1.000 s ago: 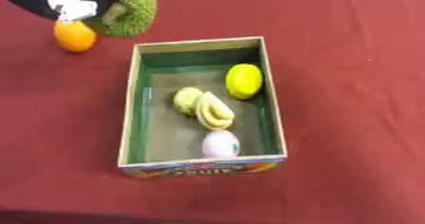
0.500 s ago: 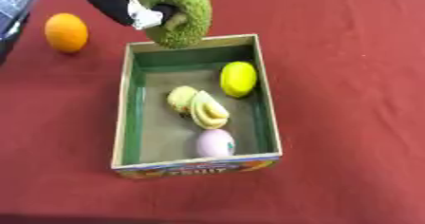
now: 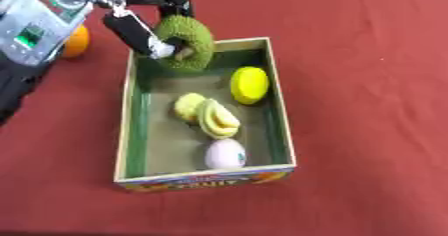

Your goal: Pick up objects on the table and place them in the box.

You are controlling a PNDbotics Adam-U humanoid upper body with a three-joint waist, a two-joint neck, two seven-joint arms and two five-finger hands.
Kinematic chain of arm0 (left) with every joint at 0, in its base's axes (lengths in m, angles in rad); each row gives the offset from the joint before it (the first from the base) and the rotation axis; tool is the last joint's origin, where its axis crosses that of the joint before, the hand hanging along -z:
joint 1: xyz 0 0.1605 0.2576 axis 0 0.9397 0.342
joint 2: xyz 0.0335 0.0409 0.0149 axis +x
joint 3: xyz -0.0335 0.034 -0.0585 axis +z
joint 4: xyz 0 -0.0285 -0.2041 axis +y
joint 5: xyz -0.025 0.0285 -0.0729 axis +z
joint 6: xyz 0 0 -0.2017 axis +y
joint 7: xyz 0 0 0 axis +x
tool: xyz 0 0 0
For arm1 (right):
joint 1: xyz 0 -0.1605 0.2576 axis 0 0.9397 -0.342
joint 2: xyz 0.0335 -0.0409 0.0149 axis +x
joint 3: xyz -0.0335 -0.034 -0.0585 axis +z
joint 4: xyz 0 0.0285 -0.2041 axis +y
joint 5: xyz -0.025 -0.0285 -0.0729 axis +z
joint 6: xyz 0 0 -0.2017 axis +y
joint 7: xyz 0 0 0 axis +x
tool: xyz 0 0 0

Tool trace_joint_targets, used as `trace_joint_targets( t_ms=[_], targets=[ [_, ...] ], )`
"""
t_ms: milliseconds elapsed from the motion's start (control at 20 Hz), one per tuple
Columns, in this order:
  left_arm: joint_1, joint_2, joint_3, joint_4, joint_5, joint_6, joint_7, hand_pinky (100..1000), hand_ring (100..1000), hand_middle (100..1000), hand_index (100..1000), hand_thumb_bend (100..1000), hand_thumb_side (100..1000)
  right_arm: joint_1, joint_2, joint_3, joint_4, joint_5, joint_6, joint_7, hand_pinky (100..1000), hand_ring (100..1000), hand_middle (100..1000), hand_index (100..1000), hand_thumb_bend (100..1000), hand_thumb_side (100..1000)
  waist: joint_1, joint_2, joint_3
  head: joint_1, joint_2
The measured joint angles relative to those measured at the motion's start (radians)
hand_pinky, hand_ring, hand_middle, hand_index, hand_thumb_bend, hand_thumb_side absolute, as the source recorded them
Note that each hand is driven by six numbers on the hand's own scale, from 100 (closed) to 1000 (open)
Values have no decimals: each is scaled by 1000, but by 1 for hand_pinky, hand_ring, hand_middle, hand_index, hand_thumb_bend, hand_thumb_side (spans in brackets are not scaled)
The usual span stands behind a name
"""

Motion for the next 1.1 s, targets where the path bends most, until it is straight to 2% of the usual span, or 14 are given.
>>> trace_joint_targets(
  t_ms=[50,150,250,350,500,650,900,1100],
  targets=[
    [2,0,0,2,-11,-11,-6,821,772,751,867,344,206,0,0,0,0,-1,0,0,769,748,749,895,100,527,0,0,0,0,-1],
    [4,0,0,5,-30,-34,-22,845,804,786,895,399,315,0,0,1,0,-2,1,0,769,750,750,895,100,528,-1,0,0,0,-1],
    [4,0,0,7,-50,-56,-37,850,811,794,905,408,396,-1,0,1,0,-3,1,0,769,750,750,895,100,528,-3,0,3,-3,-1],
    [4,1,2,7,-65,-74,-48,851,814,797,906,397,433,-1,1,1,0,-3,1,0,770,751,751,894,100,530,-4,0,12,-6,0],
    [3,9,12,-7,-71,-89,-52,839,801,784,890,337,411,-1,1,-3,0,-3,-1,-4,770,753,752,894,100,531,-3,0,27,-12,9],
    [3,46,43,-72,-57,-89,-33,830,786,764,861,298,311,0,2,-16,0,-3,-6,-16,770,752,752,894,100,533,-1,1,45,-16,25],
    [23,182,128,-209,-13,-33,30,835,794,768,865,355,264,10,9,-30,0,-2,-6,-38,769,752,751,894,100,532,0,5,66,-31,37],
    [37,262,169,-212,-18,8,47,838,796,768,866,379,230,8,9,-32,0,2,-6,-39,770,752,752,894,100,529,-9,6,64,-32,37]
  ],
)
